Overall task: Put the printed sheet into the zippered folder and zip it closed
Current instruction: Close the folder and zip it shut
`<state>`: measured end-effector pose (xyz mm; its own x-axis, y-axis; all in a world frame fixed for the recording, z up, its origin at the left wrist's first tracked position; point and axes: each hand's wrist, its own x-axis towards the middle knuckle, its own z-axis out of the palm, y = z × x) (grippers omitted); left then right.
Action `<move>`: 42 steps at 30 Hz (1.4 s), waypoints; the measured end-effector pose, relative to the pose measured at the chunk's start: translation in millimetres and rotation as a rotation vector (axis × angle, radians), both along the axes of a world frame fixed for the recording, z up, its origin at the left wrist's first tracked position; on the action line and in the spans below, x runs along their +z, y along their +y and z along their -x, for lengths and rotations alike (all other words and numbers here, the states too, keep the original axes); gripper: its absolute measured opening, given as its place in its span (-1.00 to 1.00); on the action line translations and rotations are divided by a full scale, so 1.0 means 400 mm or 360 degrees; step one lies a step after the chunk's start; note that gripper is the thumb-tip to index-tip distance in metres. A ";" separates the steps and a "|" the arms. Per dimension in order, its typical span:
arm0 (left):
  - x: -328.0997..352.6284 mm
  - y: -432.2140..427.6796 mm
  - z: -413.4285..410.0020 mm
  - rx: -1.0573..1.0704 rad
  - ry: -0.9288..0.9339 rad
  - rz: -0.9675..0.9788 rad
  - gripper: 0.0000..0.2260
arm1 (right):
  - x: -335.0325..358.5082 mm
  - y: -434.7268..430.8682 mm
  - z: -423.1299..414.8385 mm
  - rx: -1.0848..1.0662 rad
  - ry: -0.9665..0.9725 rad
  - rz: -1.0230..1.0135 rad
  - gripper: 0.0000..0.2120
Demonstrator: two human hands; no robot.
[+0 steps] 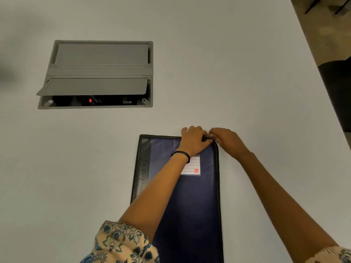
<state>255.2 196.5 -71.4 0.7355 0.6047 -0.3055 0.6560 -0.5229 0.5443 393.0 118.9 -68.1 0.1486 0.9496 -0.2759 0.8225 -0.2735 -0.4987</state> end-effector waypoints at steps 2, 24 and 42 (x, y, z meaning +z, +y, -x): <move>0.003 -0.001 -0.024 0.0130 0.0019 -0.0036 -0.70 | -0.006 -0.005 0.016 -0.0195 0.0133 -0.0109 -0.80; 0.028 0.012 -0.102 0.0317 0.0518 0.0165 -0.65 | -0.048 -0.045 0.127 -0.1288 0.0826 -0.0490 -0.78; 0.052 0.030 -0.061 0.0339 0.0291 0.0127 -0.86 | -0.007 -0.042 0.118 -0.1200 0.0580 -0.0232 -0.89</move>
